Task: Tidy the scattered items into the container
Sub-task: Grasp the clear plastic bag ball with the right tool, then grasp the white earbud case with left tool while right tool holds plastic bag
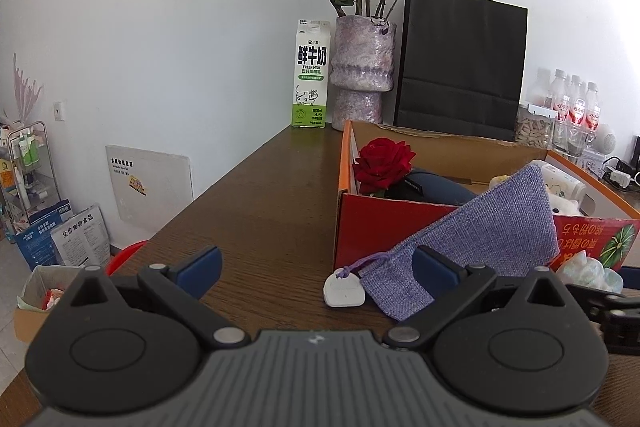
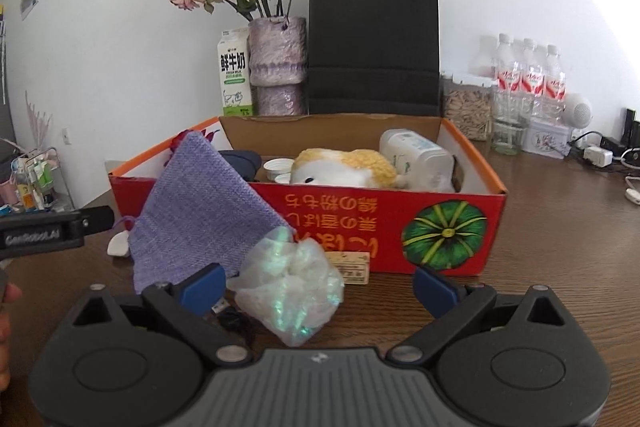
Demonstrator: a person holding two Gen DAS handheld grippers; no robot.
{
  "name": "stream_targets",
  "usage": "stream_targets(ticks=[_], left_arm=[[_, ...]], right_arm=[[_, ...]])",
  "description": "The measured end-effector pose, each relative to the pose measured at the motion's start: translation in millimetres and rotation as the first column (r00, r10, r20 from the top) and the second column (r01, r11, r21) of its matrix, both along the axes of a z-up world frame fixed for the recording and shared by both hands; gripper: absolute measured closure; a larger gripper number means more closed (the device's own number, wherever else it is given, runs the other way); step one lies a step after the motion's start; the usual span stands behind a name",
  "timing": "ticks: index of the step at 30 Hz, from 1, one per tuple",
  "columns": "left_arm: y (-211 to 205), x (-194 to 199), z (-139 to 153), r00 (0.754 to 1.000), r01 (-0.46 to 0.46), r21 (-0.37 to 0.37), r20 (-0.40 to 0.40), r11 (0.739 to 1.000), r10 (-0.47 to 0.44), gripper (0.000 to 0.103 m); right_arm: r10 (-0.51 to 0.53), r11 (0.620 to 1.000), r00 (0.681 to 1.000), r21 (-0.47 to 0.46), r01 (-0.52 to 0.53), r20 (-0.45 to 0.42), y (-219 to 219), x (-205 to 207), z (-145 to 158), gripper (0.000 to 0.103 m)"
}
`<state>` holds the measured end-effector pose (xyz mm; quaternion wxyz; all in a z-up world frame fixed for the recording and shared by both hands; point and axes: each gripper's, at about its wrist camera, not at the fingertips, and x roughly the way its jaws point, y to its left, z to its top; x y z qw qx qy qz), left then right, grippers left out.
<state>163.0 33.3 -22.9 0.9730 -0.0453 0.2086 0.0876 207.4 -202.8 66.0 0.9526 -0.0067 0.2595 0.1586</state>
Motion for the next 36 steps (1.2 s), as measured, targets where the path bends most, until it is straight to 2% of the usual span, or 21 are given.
stream_targets(ticks=[1,2,3,9,21,26,32,36], left_arm=[[0.2,0.5,0.0,1.000,0.001,-0.001,-0.003,1.000,-0.001,0.000],[0.6,1.1,0.0,1.000,0.003,-0.003,-0.007,1.000,-0.003,0.000],[0.9,1.3,-0.4,1.000,0.004,-0.004,-0.009,1.000,-0.004,0.000],[2.1,3.4,-1.5,1.000,0.007,-0.010,-0.020,1.000,-0.007,0.000],[19.2,6.5,-7.4,0.995,-0.049,-0.050,-0.095,0.998,0.044,0.000],[21.4,11.6,-9.0,0.990,-0.047,-0.039,-0.132,0.998,0.041,0.001],[27.9,21.9,-13.4,0.979,-0.043,-0.010,-0.200,0.999,0.041,0.006],[26.9,24.7,-16.3,0.973,0.009,-0.001,-0.230,1.000,-0.009,0.007]], right_arm=[[0.010,1.000,1.000,0.002,-0.010,-0.016,2.5,2.9,-0.9,0.033],[0.027,1.000,0.999,0.012,-0.026,-0.036,3.8,5.4,-2.5,0.050],[0.034,0.999,0.998,0.025,-0.033,-0.047,3.5,5.9,-3.0,0.059],[-0.010,0.997,1.000,0.075,0.008,0.020,-10.5,-7.9,0.6,0.060],[-0.069,0.993,0.997,0.101,0.067,0.016,-30.3,-3.9,2.1,0.059],[-0.085,0.991,0.996,0.102,0.082,0.022,-34.0,-3.8,2.5,0.059],[-0.105,0.990,0.994,0.100,0.102,0.024,-41.7,-3.3,2.9,0.058],[-0.119,0.988,0.993,0.100,0.116,0.023,-46.4,-2.3,2.8,0.058]])
